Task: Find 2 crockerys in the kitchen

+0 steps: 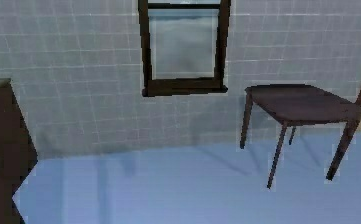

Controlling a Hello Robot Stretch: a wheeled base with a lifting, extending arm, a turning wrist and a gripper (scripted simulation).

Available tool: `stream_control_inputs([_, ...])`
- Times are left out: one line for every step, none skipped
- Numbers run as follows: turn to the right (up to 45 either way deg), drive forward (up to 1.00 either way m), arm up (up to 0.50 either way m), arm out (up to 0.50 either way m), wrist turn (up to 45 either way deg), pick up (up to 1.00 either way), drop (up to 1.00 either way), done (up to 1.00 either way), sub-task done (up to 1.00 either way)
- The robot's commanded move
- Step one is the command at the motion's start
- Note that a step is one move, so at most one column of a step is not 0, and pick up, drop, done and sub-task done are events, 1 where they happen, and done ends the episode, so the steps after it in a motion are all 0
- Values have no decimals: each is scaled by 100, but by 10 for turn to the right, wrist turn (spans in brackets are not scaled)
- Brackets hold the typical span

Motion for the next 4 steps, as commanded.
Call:
stream_control_inputs([0, 100, 0, 0, 0, 0, 0, 0, 0])
stream_control_inputs([-60, 0, 0, 0, 0, 0, 0, 0, 0])
stream_control_inputs([-30, 0, 0, 0, 0, 0, 0, 0, 0])
stream_control_inputs([0, 15, 0, 0, 0, 0, 0, 0, 0])
